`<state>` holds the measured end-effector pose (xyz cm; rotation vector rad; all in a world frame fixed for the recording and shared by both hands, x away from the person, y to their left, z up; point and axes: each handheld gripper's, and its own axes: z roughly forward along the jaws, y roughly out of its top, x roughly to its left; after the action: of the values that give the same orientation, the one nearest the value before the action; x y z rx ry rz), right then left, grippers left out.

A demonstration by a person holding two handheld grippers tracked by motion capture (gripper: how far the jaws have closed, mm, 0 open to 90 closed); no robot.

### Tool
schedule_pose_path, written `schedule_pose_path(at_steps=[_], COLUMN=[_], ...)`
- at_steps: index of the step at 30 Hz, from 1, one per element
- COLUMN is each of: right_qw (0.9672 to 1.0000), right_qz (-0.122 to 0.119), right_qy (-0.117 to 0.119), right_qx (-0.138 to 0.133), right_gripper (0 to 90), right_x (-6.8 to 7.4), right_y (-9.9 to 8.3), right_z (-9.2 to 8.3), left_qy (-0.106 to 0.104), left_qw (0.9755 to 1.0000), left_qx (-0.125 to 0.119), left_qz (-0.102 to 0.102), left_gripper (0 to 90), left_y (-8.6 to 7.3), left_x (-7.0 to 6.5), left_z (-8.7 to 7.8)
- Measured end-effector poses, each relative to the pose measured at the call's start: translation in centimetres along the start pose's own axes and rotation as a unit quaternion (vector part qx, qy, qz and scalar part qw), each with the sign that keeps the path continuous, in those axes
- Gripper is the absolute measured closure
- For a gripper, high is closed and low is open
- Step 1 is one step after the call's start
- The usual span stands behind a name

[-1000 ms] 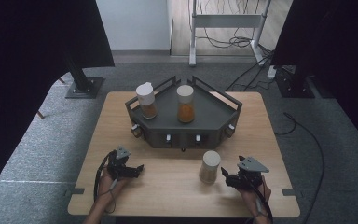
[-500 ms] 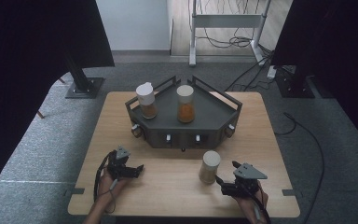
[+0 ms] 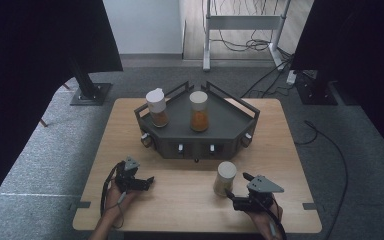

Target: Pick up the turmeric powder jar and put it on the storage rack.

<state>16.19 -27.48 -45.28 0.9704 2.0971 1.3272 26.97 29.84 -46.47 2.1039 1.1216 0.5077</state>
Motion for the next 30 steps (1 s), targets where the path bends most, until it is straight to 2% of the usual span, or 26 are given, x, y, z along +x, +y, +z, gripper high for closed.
schedule_pose_path(at_steps=[15,24,30], right_qw=[0.9997,0.9996,0.9993], right_qz=[-0.020,-0.016,-0.001], right_qy=[-0.003,-0.011,-0.018], right_qx=[-0.013,-0.022,-0.033], right_gripper=[12.9,14.2,17.9], right_x=[1.1,1.3,1.4], right_y=[0.7,1.0,0.8], right_z=[0.9,1.8,2.1], left_qy=[0.000,0.000,0.000], left_qw=[1.0000,1.0000,1.0000], left_qx=[0.000,0.000,0.000], left_qz=[0.000,0.000,0.000], left_gripper=[3.6,3.6,3.5], left_y=[0.0,0.0,0.0], left_x=[0.0,0.0,0.0], left_z=[0.0,0.0,0.0])
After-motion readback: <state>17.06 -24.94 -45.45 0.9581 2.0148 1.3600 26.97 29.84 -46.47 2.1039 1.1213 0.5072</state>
